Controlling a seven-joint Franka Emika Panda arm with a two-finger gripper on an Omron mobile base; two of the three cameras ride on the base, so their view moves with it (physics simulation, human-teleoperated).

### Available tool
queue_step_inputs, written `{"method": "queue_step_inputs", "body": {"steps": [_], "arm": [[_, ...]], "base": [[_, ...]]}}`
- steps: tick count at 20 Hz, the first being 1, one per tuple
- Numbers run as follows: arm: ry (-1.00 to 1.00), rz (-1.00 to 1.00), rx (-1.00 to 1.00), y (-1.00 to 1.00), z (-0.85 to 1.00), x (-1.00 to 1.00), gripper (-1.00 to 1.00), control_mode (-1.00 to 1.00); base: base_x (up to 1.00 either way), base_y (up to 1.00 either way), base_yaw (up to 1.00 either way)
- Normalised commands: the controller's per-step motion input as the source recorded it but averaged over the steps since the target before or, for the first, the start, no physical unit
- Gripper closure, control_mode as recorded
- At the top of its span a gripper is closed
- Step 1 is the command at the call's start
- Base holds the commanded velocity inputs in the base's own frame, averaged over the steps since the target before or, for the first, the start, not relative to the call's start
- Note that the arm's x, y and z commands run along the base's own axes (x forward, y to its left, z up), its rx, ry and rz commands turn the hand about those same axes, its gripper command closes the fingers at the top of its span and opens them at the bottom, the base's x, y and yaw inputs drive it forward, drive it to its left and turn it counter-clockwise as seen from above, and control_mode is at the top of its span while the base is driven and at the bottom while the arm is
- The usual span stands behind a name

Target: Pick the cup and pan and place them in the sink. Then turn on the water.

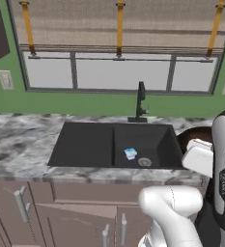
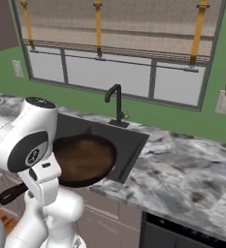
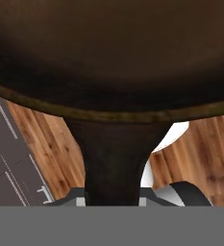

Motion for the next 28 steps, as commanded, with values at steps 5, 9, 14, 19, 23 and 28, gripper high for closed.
{"method": "queue_step_inputs", "body": {"steps": [5, 9, 14, 19, 23, 28], "arm": [[0.0, 0.0, 0.0, 0.0, 0.0, 0.0, 1.0, 1.0], [0.0, 0.0, 0.0, 0.0, 0.0, 0.0, 1.0, 1.0], [0.0, 0.0, 0.0, 0.0, 0.0, 0.0, 1.0, 1.0], [0.01, 0.03, 0.0, 0.0, 0.0, 0.19, 1.0, -1.0], [0.23, 0.3, 0.0, 0.0, 0.01, 0.99, 1.0, -1.0], [0.29, 0.4, 0.0, 0.0, 0.01, 0.9, 1.0, -1.0]], "base": [[0.98, 0.09, 0.0], [0.93, 0.0, 0.0], [0.12, -0.03, 0.0], [0.0, 0.0, 0.0], [0.0, 0.0, 0.0], [0.0, 0.0, 0.0]]}}
